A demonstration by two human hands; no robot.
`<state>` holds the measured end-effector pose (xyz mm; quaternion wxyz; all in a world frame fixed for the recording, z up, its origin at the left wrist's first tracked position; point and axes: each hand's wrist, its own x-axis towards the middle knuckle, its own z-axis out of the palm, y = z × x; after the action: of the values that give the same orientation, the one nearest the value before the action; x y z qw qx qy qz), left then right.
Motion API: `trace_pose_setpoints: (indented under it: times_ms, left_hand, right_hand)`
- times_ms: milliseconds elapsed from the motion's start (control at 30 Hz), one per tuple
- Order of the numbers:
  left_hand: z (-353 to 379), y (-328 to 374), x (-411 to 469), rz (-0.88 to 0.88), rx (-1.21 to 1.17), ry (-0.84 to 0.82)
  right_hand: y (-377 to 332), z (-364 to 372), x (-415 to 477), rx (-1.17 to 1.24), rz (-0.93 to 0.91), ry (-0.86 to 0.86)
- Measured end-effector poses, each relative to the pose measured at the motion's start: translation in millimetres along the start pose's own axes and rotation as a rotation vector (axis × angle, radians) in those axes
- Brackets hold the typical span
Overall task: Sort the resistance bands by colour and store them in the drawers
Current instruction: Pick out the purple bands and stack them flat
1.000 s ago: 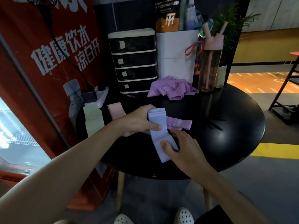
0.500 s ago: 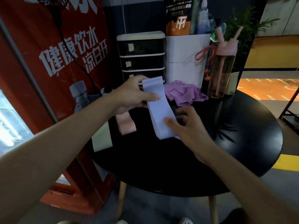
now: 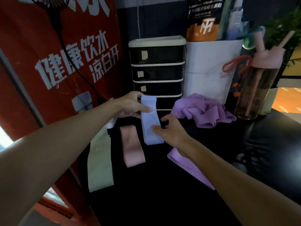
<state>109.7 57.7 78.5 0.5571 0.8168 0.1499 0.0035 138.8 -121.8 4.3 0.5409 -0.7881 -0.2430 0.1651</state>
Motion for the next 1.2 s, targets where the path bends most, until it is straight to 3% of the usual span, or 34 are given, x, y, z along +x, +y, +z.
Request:
trace_pose_setpoints:
  times_ms: [100, 200, 333, 400, 500, 633, 767, 867, 967, 1067, 1200]
  left_hand:
    - [1, -21, 15, -0.064, 0.015, -0.017]
    - [4, -34, 26, -0.102, 0.207, -0.005]
    - [3, -24, 24, 0.034, 0.768, 0.083]
    - [5, -17, 14, 0.182, 0.869, 0.150]
    - [9, -19, 1, 0.377, 0.868, 0.136]
    - [26, -29, -18, 0.311, 0.872, -0.075]
    - [37, -19, -26, 0.278, 1.016, -0.054]
    - [52, -9, -42, 0.310, 1.081, 0.062]
    - [86, -6, -65, 0.488, 0.859, 0.184]
    - [128, -18, -87, 0.589, 0.645, 0.184]
    - [164, -52, -91, 0.629, 0.634, 0.195]
  right_hand:
    - [12, 4, 10, -0.358, -0.053, -0.046]
    - [16, 3, 11, -0.346, -0.113, -0.067]
    - [14, -1, 4, -0.447, -0.132, -0.139]
    - [12, -1, 1, -0.471, -0.130, -0.126]
    - [7, -2, -5, -0.441, -0.144, -0.129]
    - [7, -14, -17, -0.365, -0.190, -0.123]
    - [12, -38, -46, -0.411, -0.215, -0.072]
    - [26, -63, -74, -0.387, -0.224, 0.012]
    - [46, -91, -104, -0.462, -0.190, 0.145]
    - [66, -110, -133, -0.557, -0.117, 0.277]
    - [78, -110, -155, -0.676, -0.014, 0.324]
